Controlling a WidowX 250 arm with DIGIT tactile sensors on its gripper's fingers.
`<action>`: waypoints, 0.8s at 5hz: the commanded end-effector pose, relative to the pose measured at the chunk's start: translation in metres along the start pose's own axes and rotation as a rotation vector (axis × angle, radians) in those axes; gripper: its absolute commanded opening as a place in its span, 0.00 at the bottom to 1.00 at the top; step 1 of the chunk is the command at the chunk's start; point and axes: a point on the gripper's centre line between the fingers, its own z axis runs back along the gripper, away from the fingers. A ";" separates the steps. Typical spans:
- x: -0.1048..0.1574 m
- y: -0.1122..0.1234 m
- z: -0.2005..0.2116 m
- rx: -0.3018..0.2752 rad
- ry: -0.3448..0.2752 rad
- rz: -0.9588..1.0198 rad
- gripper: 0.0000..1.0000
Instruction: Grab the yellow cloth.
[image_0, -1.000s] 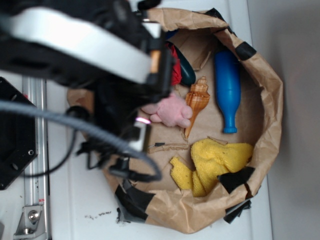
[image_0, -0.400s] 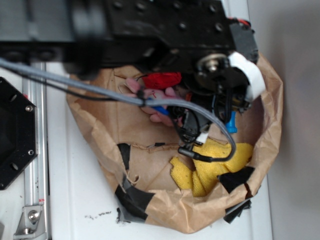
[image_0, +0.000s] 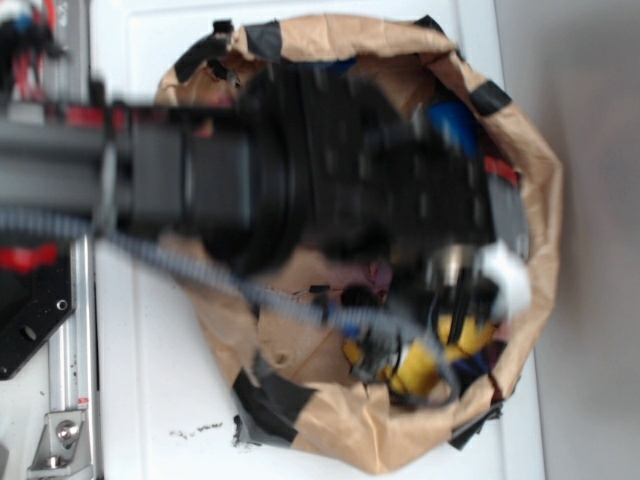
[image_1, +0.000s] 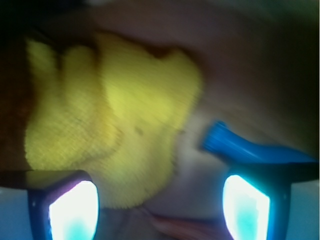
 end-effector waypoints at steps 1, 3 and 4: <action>0.021 -0.034 -0.003 0.029 -0.053 -0.061 1.00; 0.022 -0.020 -0.042 -0.016 -0.041 -0.036 0.00; 0.024 -0.015 -0.025 0.004 -0.073 -0.027 0.00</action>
